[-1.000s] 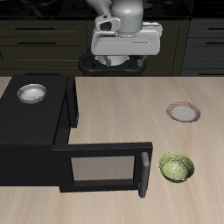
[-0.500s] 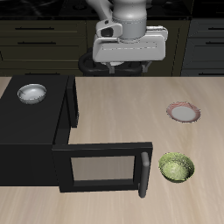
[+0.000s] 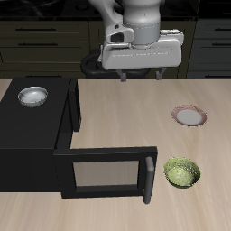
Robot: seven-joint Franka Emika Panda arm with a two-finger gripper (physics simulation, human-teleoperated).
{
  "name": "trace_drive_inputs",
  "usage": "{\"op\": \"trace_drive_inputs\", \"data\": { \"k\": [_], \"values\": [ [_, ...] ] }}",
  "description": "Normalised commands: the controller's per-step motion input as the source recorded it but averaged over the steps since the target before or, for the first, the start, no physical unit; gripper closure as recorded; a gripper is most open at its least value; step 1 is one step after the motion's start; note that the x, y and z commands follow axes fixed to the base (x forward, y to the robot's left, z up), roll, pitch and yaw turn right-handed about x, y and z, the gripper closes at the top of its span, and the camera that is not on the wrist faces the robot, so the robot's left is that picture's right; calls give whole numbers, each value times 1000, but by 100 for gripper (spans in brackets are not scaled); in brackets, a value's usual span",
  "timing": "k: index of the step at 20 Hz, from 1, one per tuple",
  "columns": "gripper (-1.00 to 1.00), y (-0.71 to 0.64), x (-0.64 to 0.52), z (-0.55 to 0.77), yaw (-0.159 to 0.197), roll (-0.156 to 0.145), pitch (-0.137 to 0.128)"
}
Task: Place the green bowl on the plate
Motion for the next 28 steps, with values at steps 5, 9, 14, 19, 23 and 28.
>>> {"op": "trace_drive_inputs", "data": {
  "k": [5,9,14,19,23,28],
  "values": [
    [-100,225,182,23,8,51,0],
    [-100,140,161,-38,-11,24,24],
    [-100,180,208,-64,-13,24,30],
    [-100,121,232,-61,-1,11,15],
    [-100,78,180,-83,-1,-11,17],
    [-100,52,177,-86,-6,8,9]
  ]
}}
